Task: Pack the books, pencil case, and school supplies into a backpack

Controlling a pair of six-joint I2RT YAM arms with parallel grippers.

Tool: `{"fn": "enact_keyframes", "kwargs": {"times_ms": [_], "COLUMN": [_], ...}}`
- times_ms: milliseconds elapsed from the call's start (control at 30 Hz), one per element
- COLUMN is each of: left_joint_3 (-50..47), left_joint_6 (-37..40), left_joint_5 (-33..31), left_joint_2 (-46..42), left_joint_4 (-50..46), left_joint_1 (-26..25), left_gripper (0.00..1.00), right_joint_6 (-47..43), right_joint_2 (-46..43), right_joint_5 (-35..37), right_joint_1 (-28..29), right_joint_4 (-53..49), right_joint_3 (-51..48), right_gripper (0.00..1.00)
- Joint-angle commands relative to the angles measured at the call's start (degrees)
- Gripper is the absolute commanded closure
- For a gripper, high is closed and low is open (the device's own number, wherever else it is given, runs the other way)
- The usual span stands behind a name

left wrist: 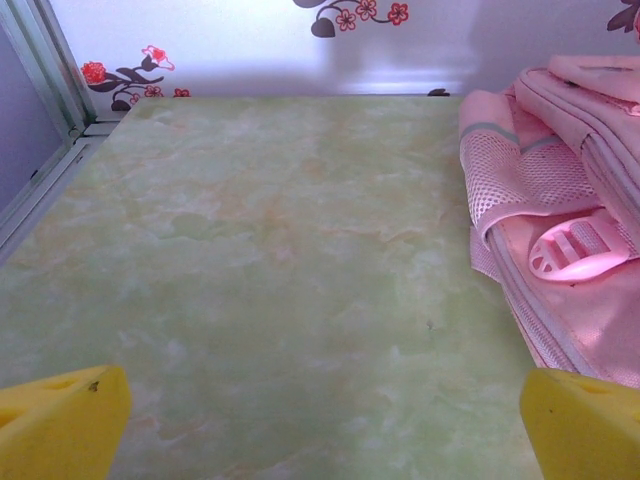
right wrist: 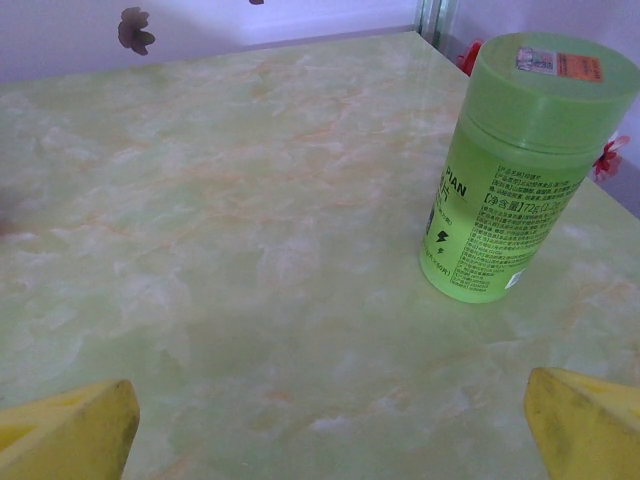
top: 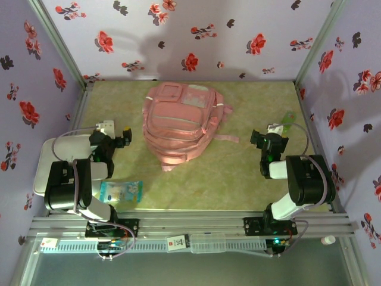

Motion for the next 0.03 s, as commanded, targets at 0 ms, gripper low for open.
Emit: {"fn": "enact_keyframes", "kwargs": {"times_ms": [0], "left_joint_3": [0.3], "left_joint_6": [-0.16], "left_joint_5": [0.81], "left_joint_2": [1.37], "left_joint_4": [-2.46], "left_joint_1": [-0.01], "left_gripper": [0.0], "right_joint_6": [0.97], "right_joint_2": [0.29], "right_joint_5": [-0.6], "right_joint_1": [-0.37], "right_joint_4": [0.21], "right_joint_3": [1.16], "right_gripper": [0.01]}}
